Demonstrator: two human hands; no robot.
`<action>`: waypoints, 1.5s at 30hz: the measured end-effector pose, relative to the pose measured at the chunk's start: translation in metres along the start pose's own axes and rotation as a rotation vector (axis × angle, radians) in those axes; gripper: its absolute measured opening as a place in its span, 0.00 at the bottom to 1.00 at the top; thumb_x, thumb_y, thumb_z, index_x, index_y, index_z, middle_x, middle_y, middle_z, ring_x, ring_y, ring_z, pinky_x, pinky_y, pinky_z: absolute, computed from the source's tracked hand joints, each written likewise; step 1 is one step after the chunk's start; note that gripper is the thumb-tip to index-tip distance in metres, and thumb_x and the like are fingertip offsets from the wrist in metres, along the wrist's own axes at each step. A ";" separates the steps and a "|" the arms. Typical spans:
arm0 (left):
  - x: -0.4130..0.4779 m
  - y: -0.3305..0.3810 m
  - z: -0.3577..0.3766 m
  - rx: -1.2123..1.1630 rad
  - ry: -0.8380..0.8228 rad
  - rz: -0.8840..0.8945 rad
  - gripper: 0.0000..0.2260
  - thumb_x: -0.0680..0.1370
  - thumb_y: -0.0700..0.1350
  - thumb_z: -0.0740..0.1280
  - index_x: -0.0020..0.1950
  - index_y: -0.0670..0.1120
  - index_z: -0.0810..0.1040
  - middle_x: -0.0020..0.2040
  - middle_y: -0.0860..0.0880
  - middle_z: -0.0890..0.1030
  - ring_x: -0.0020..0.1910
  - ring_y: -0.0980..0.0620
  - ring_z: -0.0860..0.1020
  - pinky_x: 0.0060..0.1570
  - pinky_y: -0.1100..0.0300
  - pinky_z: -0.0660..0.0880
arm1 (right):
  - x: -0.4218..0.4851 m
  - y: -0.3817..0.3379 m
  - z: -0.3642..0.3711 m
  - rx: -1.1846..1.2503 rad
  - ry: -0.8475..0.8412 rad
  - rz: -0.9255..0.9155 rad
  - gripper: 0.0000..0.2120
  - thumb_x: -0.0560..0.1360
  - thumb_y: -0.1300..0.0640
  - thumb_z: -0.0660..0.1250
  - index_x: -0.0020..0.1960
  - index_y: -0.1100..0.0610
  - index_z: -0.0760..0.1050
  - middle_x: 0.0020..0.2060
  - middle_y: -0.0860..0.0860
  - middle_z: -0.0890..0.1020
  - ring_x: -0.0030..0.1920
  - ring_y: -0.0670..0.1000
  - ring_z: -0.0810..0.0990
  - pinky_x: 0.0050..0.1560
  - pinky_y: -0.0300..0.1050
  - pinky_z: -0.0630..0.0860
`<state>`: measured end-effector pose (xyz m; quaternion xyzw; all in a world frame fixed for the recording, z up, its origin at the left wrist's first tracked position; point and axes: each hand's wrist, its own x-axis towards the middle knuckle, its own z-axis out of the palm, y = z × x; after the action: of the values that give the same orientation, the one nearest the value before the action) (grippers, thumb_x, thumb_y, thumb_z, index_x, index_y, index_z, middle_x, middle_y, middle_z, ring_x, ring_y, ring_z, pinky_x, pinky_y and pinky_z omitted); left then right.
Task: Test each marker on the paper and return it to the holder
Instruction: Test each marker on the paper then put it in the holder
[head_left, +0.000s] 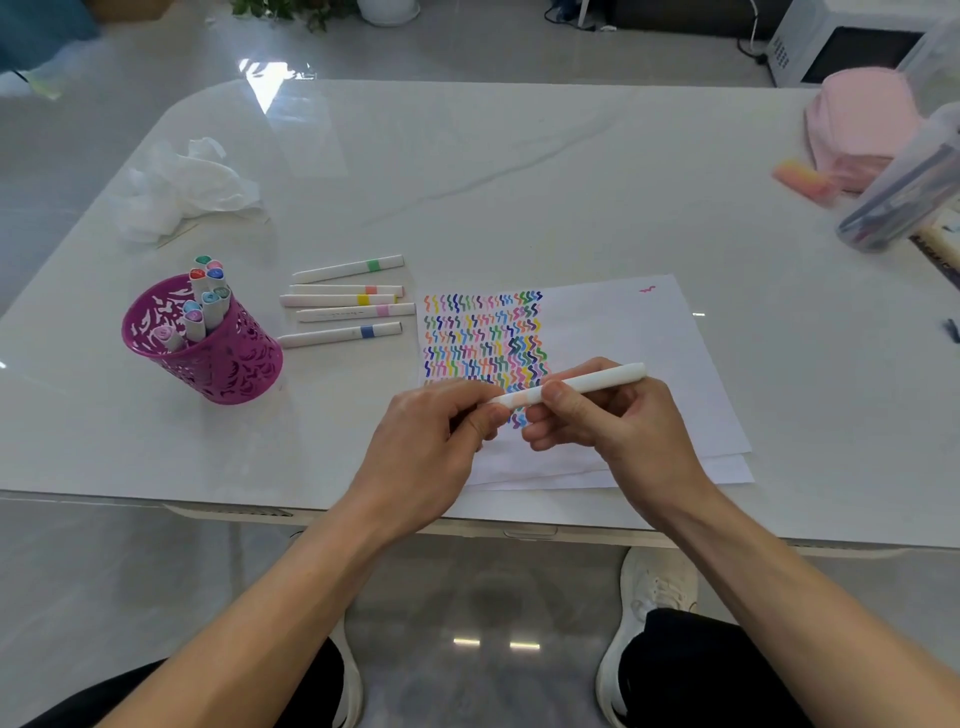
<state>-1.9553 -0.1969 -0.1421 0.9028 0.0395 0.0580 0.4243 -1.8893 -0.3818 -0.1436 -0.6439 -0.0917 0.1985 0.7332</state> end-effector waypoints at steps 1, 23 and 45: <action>0.000 0.000 0.000 0.001 -0.001 -0.005 0.08 0.82 0.49 0.66 0.49 0.50 0.83 0.38 0.55 0.81 0.40 0.54 0.78 0.42 0.49 0.77 | 0.000 0.001 0.000 0.007 0.000 0.009 0.06 0.79 0.65 0.69 0.51 0.69 0.79 0.40 0.64 0.86 0.39 0.64 0.87 0.41 0.52 0.84; -0.002 0.005 -0.063 -0.132 0.563 0.080 0.08 0.82 0.47 0.67 0.60 0.46 0.80 0.50 0.53 0.85 0.52 0.55 0.84 0.53 0.56 0.81 | 0.014 0.022 -0.012 -0.987 0.022 -0.209 0.04 0.76 0.53 0.74 0.45 0.46 0.80 0.35 0.42 0.82 0.37 0.44 0.80 0.40 0.42 0.76; -0.014 -0.030 -0.141 0.105 1.094 0.099 0.08 0.84 0.43 0.63 0.62 0.51 0.73 0.58 0.41 0.79 0.57 0.48 0.80 0.57 0.51 0.78 | 0.019 0.032 -0.011 -1.087 -0.026 -0.275 0.07 0.75 0.58 0.73 0.44 0.46 0.79 0.37 0.42 0.77 0.38 0.42 0.77 0.40 0.45 0.74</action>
<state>-1.9890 -0.0721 -0.0773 0.7618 0.2147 0.5363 0.2933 -1.8732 -0.3814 -0.1789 -0.9089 -0.2727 0.0331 0.3137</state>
